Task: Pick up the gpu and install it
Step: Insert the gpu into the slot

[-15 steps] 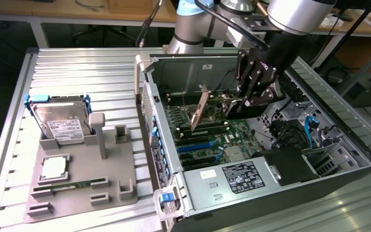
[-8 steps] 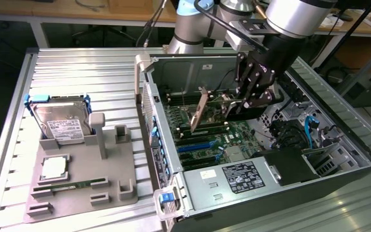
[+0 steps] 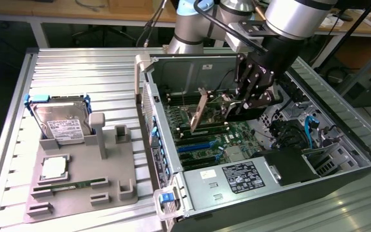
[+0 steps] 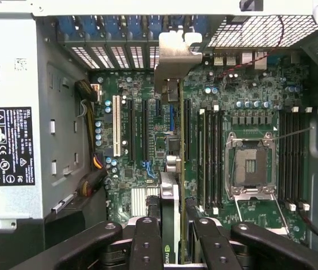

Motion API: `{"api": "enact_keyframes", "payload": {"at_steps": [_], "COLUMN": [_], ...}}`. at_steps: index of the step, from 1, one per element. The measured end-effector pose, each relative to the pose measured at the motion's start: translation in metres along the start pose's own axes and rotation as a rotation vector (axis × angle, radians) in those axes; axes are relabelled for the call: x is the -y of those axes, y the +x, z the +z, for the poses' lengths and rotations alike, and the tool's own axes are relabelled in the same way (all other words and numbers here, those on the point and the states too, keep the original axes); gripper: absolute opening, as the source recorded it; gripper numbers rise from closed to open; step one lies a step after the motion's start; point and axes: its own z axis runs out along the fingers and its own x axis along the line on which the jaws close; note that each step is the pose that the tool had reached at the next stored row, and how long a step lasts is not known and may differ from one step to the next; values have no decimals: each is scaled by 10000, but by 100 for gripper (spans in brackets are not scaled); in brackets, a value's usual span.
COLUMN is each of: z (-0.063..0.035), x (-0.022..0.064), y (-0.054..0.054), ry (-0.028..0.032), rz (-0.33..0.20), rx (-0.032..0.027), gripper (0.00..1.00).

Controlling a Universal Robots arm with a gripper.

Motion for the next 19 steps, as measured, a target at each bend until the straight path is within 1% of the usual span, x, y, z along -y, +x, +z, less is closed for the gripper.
{"api": "enact_keyframes", "payload": {"at_steps": [19], "z": [49], "x": [2], "y": [1], "ry": [0], "rz": [0], "rx": [0], "gripper": [27]}}
